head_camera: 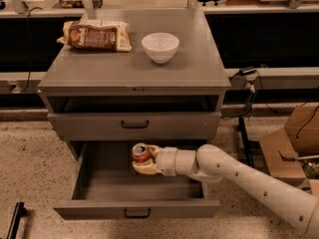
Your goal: Place coke can into middle drawer
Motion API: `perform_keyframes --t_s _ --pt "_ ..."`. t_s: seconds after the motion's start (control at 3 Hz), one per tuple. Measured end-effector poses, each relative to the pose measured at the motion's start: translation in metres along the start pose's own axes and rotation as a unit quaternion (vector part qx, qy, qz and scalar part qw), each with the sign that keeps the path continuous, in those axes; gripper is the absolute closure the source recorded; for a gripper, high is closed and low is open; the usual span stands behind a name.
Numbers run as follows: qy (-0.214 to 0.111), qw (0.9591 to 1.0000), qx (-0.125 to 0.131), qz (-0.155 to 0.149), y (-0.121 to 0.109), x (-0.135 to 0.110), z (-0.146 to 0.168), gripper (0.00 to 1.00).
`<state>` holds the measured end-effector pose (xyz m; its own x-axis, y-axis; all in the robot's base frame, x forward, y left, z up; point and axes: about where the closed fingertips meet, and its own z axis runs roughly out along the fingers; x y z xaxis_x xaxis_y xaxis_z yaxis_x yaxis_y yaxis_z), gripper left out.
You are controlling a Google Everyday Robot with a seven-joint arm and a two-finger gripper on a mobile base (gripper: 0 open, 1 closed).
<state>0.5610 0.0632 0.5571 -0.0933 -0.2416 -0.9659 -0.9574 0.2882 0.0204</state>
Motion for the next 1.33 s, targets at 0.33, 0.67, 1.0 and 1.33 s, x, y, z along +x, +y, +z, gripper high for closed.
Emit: perform_keyframes --t_s 0.33,0.67,1.0,1.33 --pt "-0.010 0.9992 -0.025 0.029 -0.004 0.058 0.010 1.00" --pt "-0.010 0.9977 -0.045 0.050 -0.008 0.099 0.016 1.00" --pt "-0.013 0.9967 -0.059 0.055 -0.011 0.122 0.021 0.82" --pt "-0.010 0.9975 -0.062 0.034 -0.012 0.129 0.024 0.59"
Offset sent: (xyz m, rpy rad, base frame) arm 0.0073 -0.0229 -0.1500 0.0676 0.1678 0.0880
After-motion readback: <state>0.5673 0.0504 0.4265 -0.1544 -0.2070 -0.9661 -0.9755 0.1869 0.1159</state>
